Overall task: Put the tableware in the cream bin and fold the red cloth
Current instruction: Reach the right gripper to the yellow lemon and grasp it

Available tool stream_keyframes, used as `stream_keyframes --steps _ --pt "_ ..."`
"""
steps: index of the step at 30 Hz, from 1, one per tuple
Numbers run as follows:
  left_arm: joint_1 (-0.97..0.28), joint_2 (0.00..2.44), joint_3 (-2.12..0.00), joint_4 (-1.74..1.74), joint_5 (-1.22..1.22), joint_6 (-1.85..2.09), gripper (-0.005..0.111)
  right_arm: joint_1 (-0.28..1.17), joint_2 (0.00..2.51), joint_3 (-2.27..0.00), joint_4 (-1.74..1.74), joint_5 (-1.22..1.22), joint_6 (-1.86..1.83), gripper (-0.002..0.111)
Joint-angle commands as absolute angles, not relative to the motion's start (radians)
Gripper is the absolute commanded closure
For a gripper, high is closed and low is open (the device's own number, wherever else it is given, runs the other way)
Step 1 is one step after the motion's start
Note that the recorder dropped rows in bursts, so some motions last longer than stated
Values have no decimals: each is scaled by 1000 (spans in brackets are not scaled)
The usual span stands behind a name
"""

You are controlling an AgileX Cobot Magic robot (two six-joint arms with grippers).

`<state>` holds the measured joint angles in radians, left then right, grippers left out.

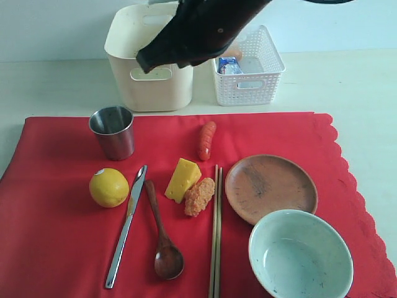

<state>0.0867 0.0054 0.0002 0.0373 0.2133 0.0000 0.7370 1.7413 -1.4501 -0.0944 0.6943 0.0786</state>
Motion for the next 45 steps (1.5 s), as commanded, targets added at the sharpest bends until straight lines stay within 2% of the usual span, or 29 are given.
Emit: stream_keyframes --steps 1,15,32,35,45 --pt "88 0 0 30 210 0 107 797 1783 -1453 -86 696 73 108" --pt "88 0 0 30 210 0 107 878 1954 -1453 -89 682 123 106" --pt "88 0 0 30 210 0 107 943 2027 -1453 -30 480 128 41" --pt "88 0 0 30 210 0 107 954 2048 -1453 -24 456 112 38" --pt "88 0 0 30 210 0 107 954 2160 -1453 -17 404 112 38"
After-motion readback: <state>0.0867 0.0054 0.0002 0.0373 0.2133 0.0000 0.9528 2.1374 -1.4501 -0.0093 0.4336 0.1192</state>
